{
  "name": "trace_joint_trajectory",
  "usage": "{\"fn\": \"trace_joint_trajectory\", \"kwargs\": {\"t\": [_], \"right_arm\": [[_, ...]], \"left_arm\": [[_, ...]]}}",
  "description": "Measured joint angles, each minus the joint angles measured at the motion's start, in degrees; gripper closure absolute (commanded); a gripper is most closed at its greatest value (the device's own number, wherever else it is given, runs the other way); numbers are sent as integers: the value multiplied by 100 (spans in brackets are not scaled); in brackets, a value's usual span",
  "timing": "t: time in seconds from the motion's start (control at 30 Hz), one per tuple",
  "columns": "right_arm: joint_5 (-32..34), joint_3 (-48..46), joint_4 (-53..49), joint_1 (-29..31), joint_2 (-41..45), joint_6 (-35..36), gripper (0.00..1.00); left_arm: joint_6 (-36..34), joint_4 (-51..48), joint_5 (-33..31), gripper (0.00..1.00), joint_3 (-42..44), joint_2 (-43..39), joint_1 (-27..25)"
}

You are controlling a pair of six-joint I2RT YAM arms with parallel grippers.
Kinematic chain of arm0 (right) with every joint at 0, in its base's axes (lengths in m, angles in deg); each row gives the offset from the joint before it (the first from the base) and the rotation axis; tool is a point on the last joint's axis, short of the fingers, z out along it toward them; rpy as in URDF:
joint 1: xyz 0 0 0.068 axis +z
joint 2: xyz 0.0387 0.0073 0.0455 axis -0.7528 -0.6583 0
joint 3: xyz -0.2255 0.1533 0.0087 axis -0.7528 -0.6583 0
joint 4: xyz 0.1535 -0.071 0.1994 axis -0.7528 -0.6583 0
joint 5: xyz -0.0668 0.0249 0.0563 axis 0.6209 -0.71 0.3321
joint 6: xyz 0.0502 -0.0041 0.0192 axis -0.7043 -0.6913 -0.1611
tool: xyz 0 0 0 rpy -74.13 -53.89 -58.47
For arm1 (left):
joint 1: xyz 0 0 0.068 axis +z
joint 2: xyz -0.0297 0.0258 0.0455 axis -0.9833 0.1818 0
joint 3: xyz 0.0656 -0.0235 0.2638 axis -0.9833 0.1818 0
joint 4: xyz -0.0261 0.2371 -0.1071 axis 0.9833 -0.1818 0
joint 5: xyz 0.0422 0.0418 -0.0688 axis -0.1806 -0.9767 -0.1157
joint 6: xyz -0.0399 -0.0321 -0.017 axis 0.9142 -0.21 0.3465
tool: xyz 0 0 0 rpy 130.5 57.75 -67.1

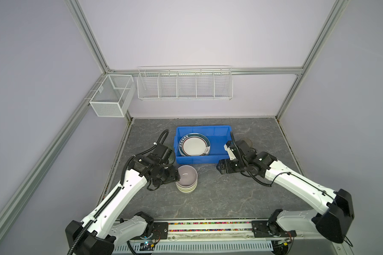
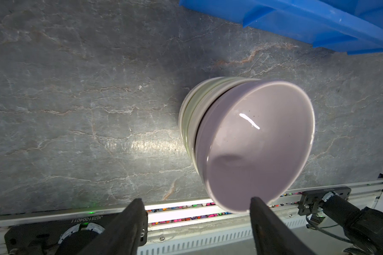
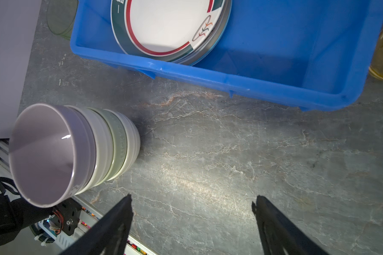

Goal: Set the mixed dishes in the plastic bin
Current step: 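Move both grippers down to the rim of the lavender bowl stack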

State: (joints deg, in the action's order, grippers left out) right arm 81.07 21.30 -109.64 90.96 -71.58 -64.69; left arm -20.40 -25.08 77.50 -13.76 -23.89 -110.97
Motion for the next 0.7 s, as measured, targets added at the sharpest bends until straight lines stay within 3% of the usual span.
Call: {"fn": "trace_joint_trajectory", "kwargs": {"t": [0.4,0.7], "right_arm": [[153,-286,-4,2,525,-125,12],[271,-446,-50,2,697,-229,12]], "left_arm": [[66,186,-66,49,0,367,-57],[-13,256,-107,58,0,601,-79]]}}
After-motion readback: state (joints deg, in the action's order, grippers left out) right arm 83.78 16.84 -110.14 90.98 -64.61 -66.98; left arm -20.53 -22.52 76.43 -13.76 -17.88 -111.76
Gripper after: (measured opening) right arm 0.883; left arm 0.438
